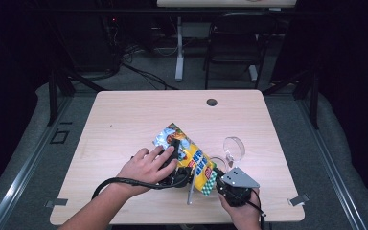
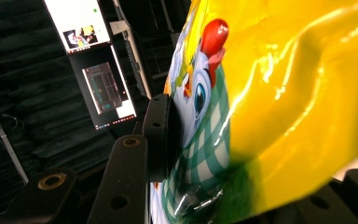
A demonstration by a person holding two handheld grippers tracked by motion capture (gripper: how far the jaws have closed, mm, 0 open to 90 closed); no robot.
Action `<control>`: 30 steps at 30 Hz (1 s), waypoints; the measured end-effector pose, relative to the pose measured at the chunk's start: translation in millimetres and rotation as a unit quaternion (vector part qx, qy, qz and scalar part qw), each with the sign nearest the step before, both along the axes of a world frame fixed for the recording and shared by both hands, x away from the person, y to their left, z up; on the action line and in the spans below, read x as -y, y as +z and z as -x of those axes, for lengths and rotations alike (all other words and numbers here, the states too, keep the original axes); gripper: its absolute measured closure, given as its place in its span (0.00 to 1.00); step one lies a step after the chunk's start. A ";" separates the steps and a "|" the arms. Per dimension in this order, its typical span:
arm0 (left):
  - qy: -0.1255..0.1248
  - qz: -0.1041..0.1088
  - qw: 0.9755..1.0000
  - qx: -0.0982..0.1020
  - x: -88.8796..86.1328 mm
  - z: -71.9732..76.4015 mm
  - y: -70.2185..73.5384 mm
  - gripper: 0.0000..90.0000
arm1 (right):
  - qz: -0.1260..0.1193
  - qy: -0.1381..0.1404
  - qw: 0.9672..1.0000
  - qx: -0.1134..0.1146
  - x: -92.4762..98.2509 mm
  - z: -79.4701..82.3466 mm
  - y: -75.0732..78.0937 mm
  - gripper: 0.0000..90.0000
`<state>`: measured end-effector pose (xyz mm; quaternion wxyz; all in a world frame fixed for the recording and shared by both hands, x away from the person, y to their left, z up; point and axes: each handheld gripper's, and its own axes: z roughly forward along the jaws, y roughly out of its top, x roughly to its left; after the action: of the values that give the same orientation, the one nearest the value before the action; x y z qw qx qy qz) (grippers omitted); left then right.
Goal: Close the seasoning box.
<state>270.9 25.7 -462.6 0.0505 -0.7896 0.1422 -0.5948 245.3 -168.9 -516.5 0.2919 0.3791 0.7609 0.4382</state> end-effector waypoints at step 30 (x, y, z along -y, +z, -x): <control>-0.004 -0.011 1.000 0.003 1.4 0.9 2.8 0.75 | -0.004 0.005 1.000 -0.002 0.4 0.6 0.7 0.94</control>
<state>270.0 24.2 -459.8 0.0573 -0.7867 0.1513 -0.5958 244.7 -169.3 -515.9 0.2869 0.3776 0.7614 0.4420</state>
